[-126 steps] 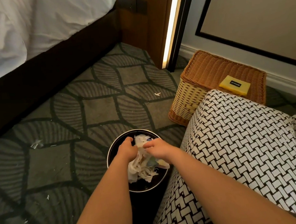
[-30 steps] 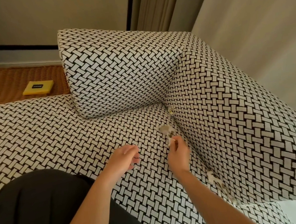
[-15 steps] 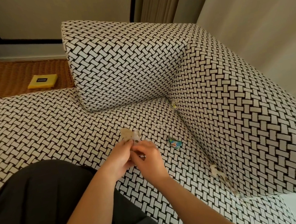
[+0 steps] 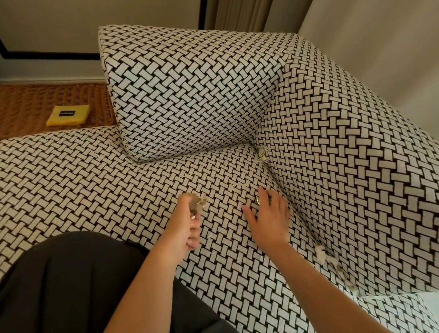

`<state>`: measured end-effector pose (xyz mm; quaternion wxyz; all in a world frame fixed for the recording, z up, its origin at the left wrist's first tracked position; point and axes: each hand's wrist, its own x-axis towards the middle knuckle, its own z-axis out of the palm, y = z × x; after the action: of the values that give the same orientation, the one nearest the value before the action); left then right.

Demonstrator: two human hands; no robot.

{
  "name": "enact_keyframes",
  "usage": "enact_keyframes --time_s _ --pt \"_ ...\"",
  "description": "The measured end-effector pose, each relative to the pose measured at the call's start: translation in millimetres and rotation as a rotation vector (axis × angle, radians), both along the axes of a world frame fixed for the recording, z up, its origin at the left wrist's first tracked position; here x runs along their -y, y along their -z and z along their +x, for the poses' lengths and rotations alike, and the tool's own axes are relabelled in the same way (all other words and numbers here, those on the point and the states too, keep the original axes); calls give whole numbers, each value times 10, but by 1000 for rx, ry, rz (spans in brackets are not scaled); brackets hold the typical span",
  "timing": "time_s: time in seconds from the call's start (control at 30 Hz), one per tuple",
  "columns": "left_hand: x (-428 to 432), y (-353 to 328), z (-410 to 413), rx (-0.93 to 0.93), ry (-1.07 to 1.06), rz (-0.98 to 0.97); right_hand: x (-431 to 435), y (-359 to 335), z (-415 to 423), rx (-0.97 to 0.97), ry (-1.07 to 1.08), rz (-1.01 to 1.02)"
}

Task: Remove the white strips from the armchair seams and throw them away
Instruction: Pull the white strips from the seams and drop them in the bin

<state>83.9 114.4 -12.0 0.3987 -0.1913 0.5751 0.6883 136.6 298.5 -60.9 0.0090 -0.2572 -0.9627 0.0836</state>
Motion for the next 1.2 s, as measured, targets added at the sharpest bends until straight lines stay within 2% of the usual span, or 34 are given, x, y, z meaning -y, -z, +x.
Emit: enact_keyframes --time_s 0.13,0.2,0.27,0.37,0.43,0.57,0.77,0.83,0.9,1.0,1.2 --pt "-8 4 0 -28 -78 -93 37 34 -184 -61 -157 -173" --pt "-11 -1 -3 -97 -118 -183 66 44 -302 -46 -249 -185" --pt "-13 -12 -13 -139 -175 -186 99 79 -398 -90 -310 -177" --pt "11 -29 -9 -139 -247 -138 162 139 -473 -284 -322 -213" --pt "24 -33 -11 -133 -289 -118 197 192 -481 -377 -322 -164" --pt "32 -22 -38 -137 -333 -130 232 188 -474 -444 -307 -131" --pt "52 -48 -26 -119 -372 -32 253 144 -497 -354 -299 -48" --pt "68 -32 -42 -109 -419 -3 263 102 -562 -271 -288 -14" --pt "71 -7 -65 -111 -444 -25 313 17 -685 -176 -305 -75" --pt "71 18 -93 -96 -482 -40 518 -92 -940 -150 -359 -165" --pt "88 36 -89 -67 -510 -9 783 -85 -1181 66 -461 65"
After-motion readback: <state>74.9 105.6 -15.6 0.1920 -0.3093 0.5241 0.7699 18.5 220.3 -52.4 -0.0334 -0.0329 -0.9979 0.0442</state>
